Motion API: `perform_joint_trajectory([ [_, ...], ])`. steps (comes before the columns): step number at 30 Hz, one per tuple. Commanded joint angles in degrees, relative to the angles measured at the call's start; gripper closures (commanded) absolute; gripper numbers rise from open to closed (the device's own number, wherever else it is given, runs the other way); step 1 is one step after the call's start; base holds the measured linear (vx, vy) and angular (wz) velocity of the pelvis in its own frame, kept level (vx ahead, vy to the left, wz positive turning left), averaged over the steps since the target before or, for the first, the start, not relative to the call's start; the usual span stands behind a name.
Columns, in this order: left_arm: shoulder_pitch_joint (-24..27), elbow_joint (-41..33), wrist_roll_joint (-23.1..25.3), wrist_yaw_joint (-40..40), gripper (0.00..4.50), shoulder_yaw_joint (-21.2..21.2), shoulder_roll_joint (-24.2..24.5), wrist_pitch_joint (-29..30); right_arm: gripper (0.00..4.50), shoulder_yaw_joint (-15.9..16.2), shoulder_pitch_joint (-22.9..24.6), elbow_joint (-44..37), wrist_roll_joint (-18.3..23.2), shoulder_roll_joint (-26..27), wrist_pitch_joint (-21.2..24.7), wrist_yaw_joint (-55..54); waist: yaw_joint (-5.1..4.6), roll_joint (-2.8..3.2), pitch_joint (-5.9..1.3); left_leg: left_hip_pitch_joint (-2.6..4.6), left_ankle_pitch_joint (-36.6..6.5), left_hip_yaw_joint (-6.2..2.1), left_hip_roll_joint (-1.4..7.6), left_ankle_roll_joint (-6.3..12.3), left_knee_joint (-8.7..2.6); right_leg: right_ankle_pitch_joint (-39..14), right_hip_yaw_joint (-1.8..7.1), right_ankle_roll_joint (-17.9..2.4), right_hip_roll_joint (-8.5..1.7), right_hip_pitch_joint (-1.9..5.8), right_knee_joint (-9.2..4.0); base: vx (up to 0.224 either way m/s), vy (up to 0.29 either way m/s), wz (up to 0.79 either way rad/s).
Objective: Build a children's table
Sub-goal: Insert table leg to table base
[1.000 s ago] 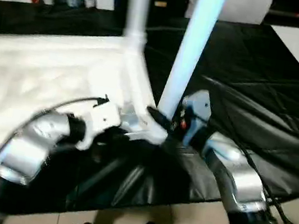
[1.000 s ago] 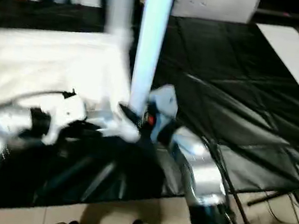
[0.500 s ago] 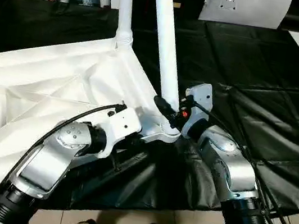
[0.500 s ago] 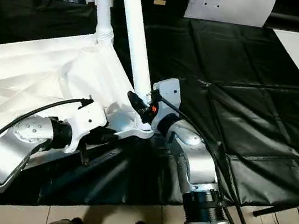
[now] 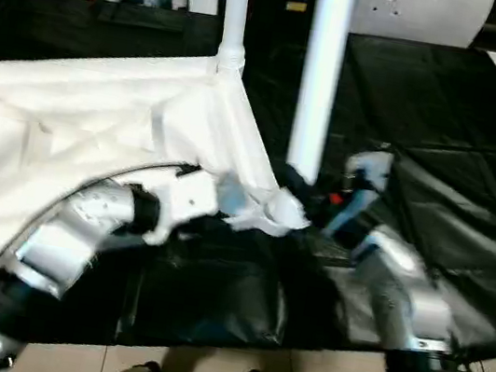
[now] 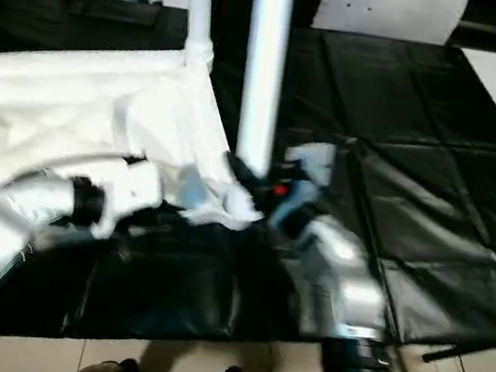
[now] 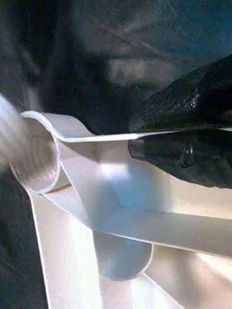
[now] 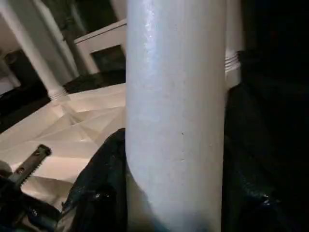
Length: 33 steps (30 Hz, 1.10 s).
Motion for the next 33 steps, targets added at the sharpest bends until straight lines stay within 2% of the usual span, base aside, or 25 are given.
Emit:
perform_joint_trajectory([
  [1, -1.0, 1.6, 0.1, 0.1, 4.5, 1.4, 0.6, -3.5, 2.61, -1.3, 0.8, -2.5, 1.7, -0.3, 0.4, 0.7, 0.07, 0.75, -4.11, 0.6, -3.6, -0.82, 3.35, 4.69, -3.08, 0.8, 3.14, -16.0, -4.52, 3.86, -2.12, 0.0, 0.0, 0.0],
  [2, -1.4, 2.0, -1.6, 0.1, 4.5, 2.6, -0.2, -3.1, 2.61, -1.2, 0.8, -3.2, 1.2, -0.5, 0.2, 0.3, 0.03, 1.06, -4.43, 0.65, -3.5, -0.83, 3.34, 4.46, -2.95, 0.6, 3.06, -16.1, -4.49, 3.96, -2.05, 0.0, 0.0, 0.0],
  [3, -1.7, 2.2, -2.8, 0.0, 4.23, 3.5, -0.9, -2.6, 2.61, -1.0, 0.7, -3.5, 0.8, -0.8, 0.1, 0.0, -0.03, 0.98, -4.41, 0.73, -3.4, -0.78, 3.37, 4.27, -2.95, 0.7, 3.04, -16.3, -4.46, 3.84, -2.06, 0.0, 0.0, 0.0],
  [4, -2.3, 1.7, -5.4, -0.3, 4.06, 5.3, -1.9, -1.5, 2.61, -1.0, 0.6, -4.3, 1.5, -0.9, 1.0, 0.0, -0.05, 1.05, -4.84, 0.75, -2.8, -0.73, 3.27, 4.17, -2.72, 1.6, 3.03, -16.7, -4.41, 4.08, -1.81, 0.0, 0.0, 0.0],
  [7, -4.1, 0.8, -9.8, 0.7, 3.92, 9.0, -4.1, 0.7, 2.61, -1.2, 0.4, -5.6, 2.2, -1.2, 1.9, -0.2, 0.4, 1.06, -4.92, 0.76, -2.0, -0.49, 3.32, 4.71, -2.41, 3.0, 3.12, -18.1, -4.46, 3.87, -1.63, 0.0, 0.0, 0.0],
  [8, -5.2, 1.4, -10.2, 2.3, 3.84, 9.9, -4.8, 0.2, 2.61, -1.1, 0.3, -5.9, 1.9, -1.2, 2.1, -0.6, 0.57, 0.86, -5.07, 0.82, -2.2, -0.44, 3.36, 4.86, -2.25, 3.2, 3.1, -18.5, -4.39, 3.91, -1.56, 0.0, 0.0, 0.0],
  [9, -6.7, 1.8, -10.7, 4.3, 3.6, 10.8, -5.7, 1.3, 2.61, -0.6, 0.2, -6.5, 1.4, -1.3, 2.8, -1.2, 0.7, 0.92, -5.03, 0.84, -2.5, -0.42, 3.34, 4.84, -2.2, 2.9, 3.08, -18.5, -4.33, 3.83, -1.51, 0.0, 0.0, 0.0],
  [10, -7.8, 2.4, -10.9, 5.6, 3.6, 11.3, -6.3, 1.9, 2.61, -0.2, 0.2, -6.9, 1.1, -1.4, 3.4, -1.6, 0.98, 0.82, -4.81, 0.63, -3.8, -0.51, 3.26, 4.36, -2.15, -0.1, 3.06, -17.9, -4.38, 3.88, -1.72, 0.0, 0.0, 0.0],
  [13, -12.6, 4.6, -9.0, 13.0, 3.6, 12.5, -10.1, 5.6, 2.61, 1.8, 0.2, -7.6, -0.7, -1.0, 3.6, -2.5, 1.16, 0.67, -4.68, 0.74, -5.6, -0.53, 3.21, 3.17, -2.1, -5.0, 3.14, -16.3, -4.47, 3.83, -2.07, 0.0, 0.0, 0.0],
  [14, -12.6, 4.6, -9.0, 13.0, 3.6, 12.5, -10.1, 5.6, 2.61, 1.8, 0.2, -7.6, -0.7, -1.0, 3.6, -2.5, 1.24, 0.64, -4.65, 0.81, -6.5, -0.47, 3.12, 2.53, -2.03, -7.5, 3.15, -15.5, -4.44, 3.76, -2.38, 0.0, 0.0, 0.0],
  [15, -15.2, 5.9, -8.7, 18.2, 3.54, 13.9, -13.0, 9.0, 2.61, 2.4, 0.3, -7.5, -1.1, -0.8, 3.4, -2.5, 1.39, 0.69, -4.77, 0.76, -6.4, -0.57, 3.14, 2.36, -2.03, -8.2, 3.18, -15.1, -4.56, 3.89, -2.36, 0.0, 0.0, 0.0],
  [16, -16.0, 6.2, -8.6, 19.8, 3.54, 14.3, -13.9, 10.1, 2.61, 2.6, 0.4, -7.6, -1.2, -0.7, 3.4, -2.3, 1.58, 0.67, -5.04, 0.8, -5.6, -0.53, 3.11, 2.28, -1.81, -7.2, 3.16, -14.8, -4.4, 3.8, -2.27, 0.0, 0.0, 0.0],
  [17, -16.0, 6.2, -8.6, 19.8, 3.54, 14.3, -13.9, 10.1, 2.61, 2.6, 0.4, -7.6, -1.2, -0.7, 3.4, -2.3, 1.62, 0.56, -5.06, 0.64, -5.1, -0.63, 3.07, 2.52, -1.82, -6.7, 3.13, -14.7, -4.4, 3.88, -2.22, 0.0, 0.0, 0.0],
  [18, -18.4, 6.7, -9.1, 21.9, 3.54, 14.1, -16.0, 11.4, 2.61, 3.5, 0.5, -7.7, -1.7, -0.8, 3.3, -2.1, 1.59, 0.45, -5.2, 0.33, -4.1, -0.68, 2.94, 2.91, -1.74, -5.2, 3.08, -14.6, -4.32, 4.13, -2.02, 0.0, 0.0, 0.0],
  [19, -19.3, 6.8, -9.2, 22.6, 3.52, 13.8, -16.7, 11.9, 2.61, 4.0, 0.6, -7.7, -2.0, -0.8, 3.2, -2.1, 1.72, 0.47, -5.42, 0.55, -3.2, -0.68, 2.95, 3.42, -1.52, -3.4, 3.06, -14.9, -4.29, 3.99, -1.85, 0.0, 0.0, 0.0],
  [25, -21.2, 0.1, -12.4, 19.4, 3.52, 9.8, -21.0, 13.6, 2.61, 6.4, 0.9, -6.4, -5.5, -1.6, 2.0, -2.8, 2.02, 0.48, -5.54, 0.11, -0.6, -0.79, 3.06, 5.72, -1.15, 1.3, 2.89, -16.9, -4.4, 4.23, -1.23, 0.0, 0.0, 0.0],
  [29, -20.0, -6.8, -16.9, 15.4, 3.52, 7.2, -21.9, 15.6, 2.61, 6.1, 0.8, -5.8, -6.0, -1.9, 1.7, -3.5, 1.98, 0.63, -5.34, 0.15, -2.2, -0.76, 3.16, 5.89, -1.17, -0.8, 2.9, -17.3, -4.5, 4.21, -1.51, 0.0, 0.0, 0.0],
  [33, -18.8, -9.8, -16.8, 13.3, 3.52, 4.7, -20.9, 16.1, 2.61, 5.9, 0.5, -5.3, -6.4, -2.2, 1.5, -3.7, 1.75, 0.49, -5.2, 0.18, -4.3, -0.78, 3.05, 4.85, -1.25, -5.0, 2.82, -15.7, -4.25, 4.22, -1.94, 0.0, 0.0, 0.0],
])
